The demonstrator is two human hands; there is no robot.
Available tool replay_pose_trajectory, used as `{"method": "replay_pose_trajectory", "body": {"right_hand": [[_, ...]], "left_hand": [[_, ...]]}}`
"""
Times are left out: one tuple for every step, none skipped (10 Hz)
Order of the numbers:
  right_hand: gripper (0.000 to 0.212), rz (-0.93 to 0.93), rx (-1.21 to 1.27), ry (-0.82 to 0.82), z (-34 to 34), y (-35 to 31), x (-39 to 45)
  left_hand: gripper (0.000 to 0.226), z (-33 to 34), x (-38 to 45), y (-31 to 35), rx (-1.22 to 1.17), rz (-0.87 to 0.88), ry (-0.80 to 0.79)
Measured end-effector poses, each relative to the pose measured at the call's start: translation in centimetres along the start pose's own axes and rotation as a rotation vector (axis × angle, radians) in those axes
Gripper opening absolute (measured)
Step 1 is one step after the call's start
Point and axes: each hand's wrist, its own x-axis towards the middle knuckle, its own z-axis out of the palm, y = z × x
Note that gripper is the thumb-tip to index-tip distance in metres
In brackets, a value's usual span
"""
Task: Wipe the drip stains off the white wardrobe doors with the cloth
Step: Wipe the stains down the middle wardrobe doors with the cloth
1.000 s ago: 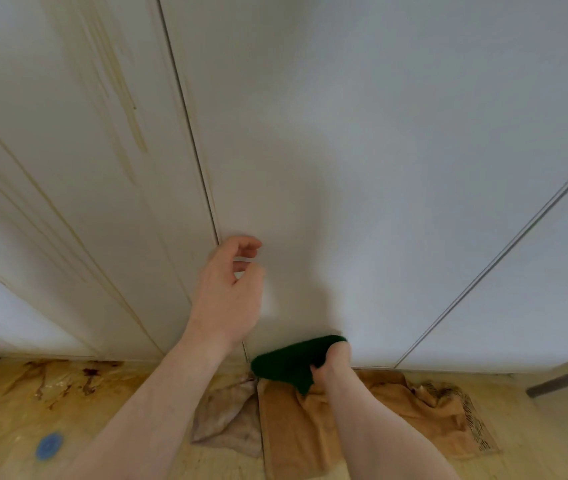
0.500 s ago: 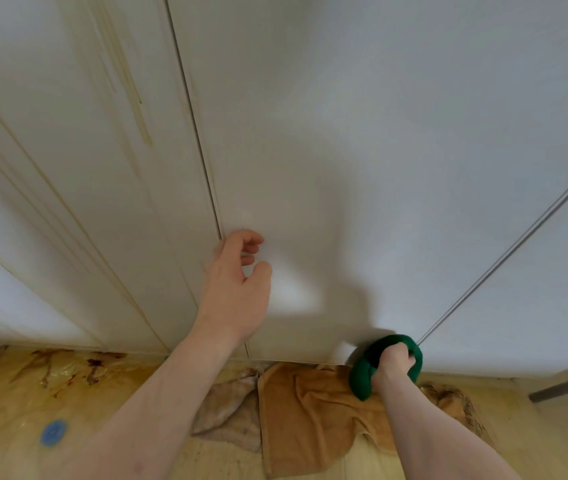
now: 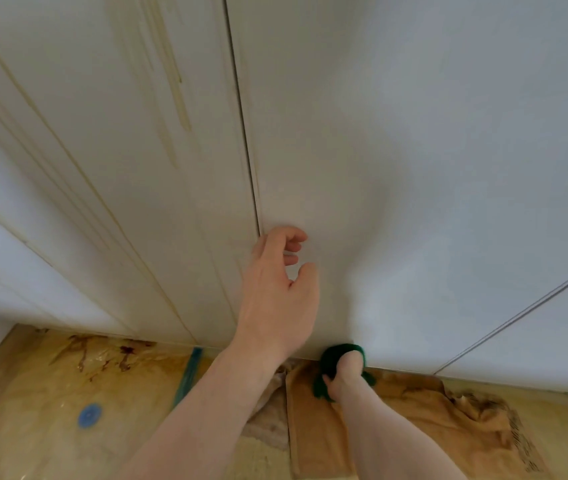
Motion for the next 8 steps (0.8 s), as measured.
{"method": "replay_pose_trajectory", "body": {"right_hand": [[0.045,0.171,0.148,-0.083,2.5,1.0,-1.7],[0.048,0.345,0.210,-0.070,3.5,0.9,-2.7],[0.053,0.348,0.170,-0.138,3.0,0.7,-2.6],[0.052,0.319,0.183,-0.175,1.9,-0.4,-2.5],[0.049,0.271,0.147,-0.183,0.5,-2.1,-3.0],[0.049,0.245,0.132,-0.129,-1.9,-4.2,-3.6],[0.048,0.217,0.235,-0.095,-4.7,-6.6,-3.9],[0.053,0.162,0.261,-0.011,-7.5,-9.2,-4.5]], "left_hand": [[0.033,0.2,0.0,0.1,0.003,0.004,0.008],[0.034,0.2,-0.2,0.2,0.011,-0.001,0.000],[0.034,0.2,-0.2,0.1,0.001,-0.015,0.002],[0.032,0.4,0.0,0.1,-0.024,-0.029,0.020],[0.027,0.7,0.2,0.2,-0.056,-0.050,0.057],[0.023,1.3,0.3,0.6,-0.090,-0.079,0.090],[0.021,1.7,0.3,1.0,-0.117,-0.102,0.115],[0.022,1.9,0.1,1.5,-0.146,-0.131,0.123]]}}
